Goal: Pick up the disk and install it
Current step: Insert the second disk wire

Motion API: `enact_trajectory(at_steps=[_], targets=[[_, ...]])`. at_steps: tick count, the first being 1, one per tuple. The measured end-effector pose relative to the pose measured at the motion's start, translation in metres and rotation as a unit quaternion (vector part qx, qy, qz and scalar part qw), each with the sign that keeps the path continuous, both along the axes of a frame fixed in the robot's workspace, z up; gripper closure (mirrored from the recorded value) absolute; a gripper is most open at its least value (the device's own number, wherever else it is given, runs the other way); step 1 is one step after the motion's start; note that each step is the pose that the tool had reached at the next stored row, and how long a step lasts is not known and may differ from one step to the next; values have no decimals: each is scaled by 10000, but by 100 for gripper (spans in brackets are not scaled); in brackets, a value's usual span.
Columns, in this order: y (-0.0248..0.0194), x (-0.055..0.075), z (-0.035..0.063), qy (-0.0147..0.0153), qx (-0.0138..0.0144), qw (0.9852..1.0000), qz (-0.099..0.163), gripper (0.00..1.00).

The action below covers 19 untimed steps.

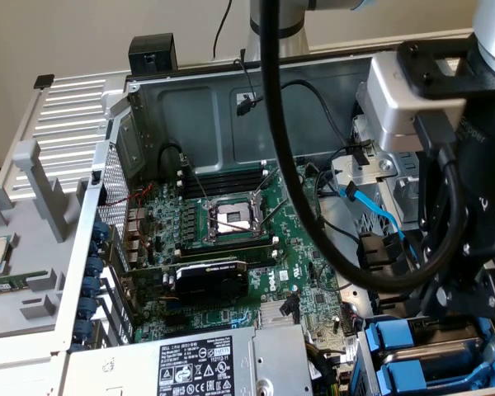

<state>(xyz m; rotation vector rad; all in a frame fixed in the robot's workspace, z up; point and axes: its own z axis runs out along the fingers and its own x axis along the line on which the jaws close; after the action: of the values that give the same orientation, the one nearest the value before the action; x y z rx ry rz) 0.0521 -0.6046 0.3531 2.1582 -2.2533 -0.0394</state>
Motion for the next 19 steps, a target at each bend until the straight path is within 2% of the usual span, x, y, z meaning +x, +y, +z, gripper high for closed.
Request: enact_trajectory(at_steps=[6, 19], targets=[[-6, 0, -24, 0, 8, 10000, 1, 84], [-7, 4, -57, 0, 7, 10000, 3, 84]])
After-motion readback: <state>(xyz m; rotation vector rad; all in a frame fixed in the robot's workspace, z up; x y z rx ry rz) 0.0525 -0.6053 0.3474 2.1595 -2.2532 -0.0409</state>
